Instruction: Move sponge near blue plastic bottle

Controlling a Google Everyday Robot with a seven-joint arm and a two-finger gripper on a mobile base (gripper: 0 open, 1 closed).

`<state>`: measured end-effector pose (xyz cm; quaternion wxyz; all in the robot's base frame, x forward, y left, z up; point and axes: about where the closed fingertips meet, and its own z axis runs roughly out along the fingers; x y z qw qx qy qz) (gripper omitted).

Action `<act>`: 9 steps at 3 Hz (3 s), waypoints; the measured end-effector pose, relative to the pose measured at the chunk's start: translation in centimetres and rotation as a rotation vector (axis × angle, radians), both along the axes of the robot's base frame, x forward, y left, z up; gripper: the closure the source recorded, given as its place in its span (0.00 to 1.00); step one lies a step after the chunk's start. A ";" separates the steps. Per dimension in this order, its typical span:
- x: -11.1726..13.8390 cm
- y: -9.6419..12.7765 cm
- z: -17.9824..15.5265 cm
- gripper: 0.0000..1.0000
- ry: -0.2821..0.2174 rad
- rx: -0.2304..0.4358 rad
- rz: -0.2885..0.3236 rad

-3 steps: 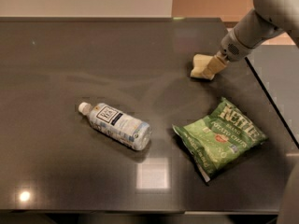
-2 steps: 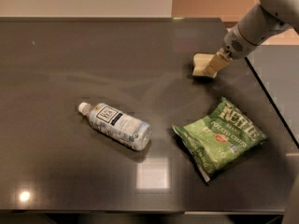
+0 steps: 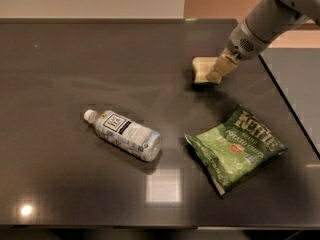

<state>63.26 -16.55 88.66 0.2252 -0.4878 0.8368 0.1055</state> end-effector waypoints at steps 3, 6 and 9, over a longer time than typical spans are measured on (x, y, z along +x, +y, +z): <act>-8.0 10.0 -0.3 1.00 -0.011 -0.055 0.400; -10.5 13.0 -1.3 0.61 -0.036 -0.046 0.554; -10.4 13.0 -1.4 0.00 -0.036 -0.028 0.582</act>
Offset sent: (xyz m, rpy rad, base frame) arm -0.0941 0.1093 0.0006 -0.0628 -0.0082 0.4822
